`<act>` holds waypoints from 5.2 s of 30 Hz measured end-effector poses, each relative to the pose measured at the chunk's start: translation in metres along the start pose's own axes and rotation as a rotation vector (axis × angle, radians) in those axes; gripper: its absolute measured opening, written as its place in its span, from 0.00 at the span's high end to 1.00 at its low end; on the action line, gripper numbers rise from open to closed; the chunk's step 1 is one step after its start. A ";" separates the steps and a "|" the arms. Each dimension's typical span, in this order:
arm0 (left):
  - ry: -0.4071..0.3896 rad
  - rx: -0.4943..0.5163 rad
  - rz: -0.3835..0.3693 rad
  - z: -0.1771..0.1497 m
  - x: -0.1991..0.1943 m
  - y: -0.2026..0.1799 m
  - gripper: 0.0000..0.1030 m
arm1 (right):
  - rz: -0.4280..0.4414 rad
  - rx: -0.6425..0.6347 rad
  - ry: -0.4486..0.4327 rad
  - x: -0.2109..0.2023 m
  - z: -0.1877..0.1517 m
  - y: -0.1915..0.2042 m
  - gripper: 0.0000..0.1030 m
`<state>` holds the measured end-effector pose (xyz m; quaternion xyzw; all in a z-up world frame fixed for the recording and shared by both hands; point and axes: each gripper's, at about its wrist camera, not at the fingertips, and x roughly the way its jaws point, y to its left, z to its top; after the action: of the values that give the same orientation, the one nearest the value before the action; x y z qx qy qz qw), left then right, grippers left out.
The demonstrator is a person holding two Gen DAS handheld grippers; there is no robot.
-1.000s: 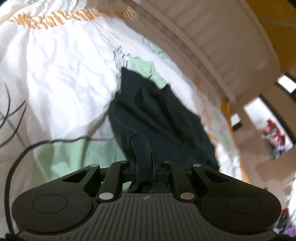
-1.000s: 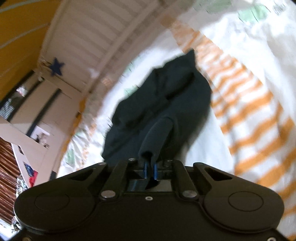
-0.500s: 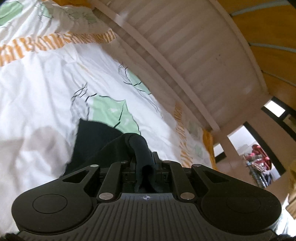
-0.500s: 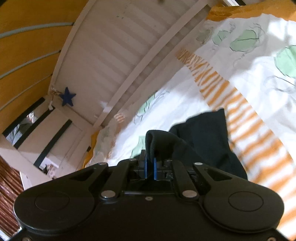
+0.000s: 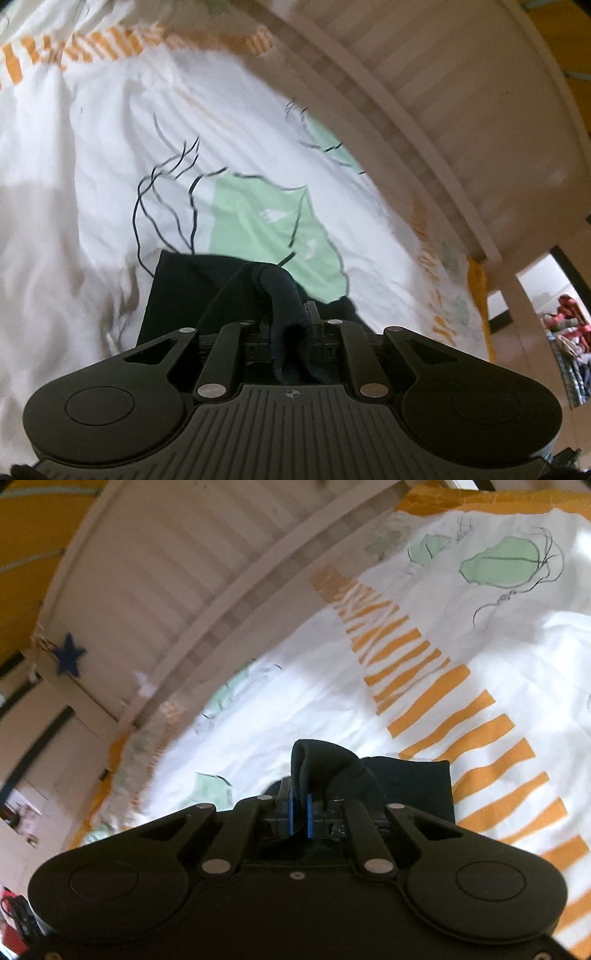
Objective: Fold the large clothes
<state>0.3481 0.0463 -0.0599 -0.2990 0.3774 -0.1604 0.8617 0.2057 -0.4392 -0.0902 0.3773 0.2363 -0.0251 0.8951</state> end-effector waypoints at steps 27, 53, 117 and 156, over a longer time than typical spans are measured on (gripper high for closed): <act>0.037 0.615 0.125 -0.080 -0.021 -0.056 0.04 | 0.003 -0.590 0.061 0.001 -0.073 0.099 0.12; 0.070 0.455 0.120 -0.067 -0.036 -0.015 0.00 | -0.149 -0.677 0.181 0.063 -0.073 0.094 0.01; 0.231 0.089 -0.230 -0.040 -0.095 0.008 0.84 | 0.134 -0.081 0.259 -0.083 -0.045 0.007 0.72; 0.141 0.119 -0.041 -0.075 -0.077 0.083 0.27 | 0.001 -0.143 0.237 -0.086 -0.106 -0.040 0.00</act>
<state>0.2455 0.1197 -0.1104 -0.2427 0.4208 -0.2207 0.8458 0.0774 -0.4064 -0.1422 0.3131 0.3412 0.0371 0.8855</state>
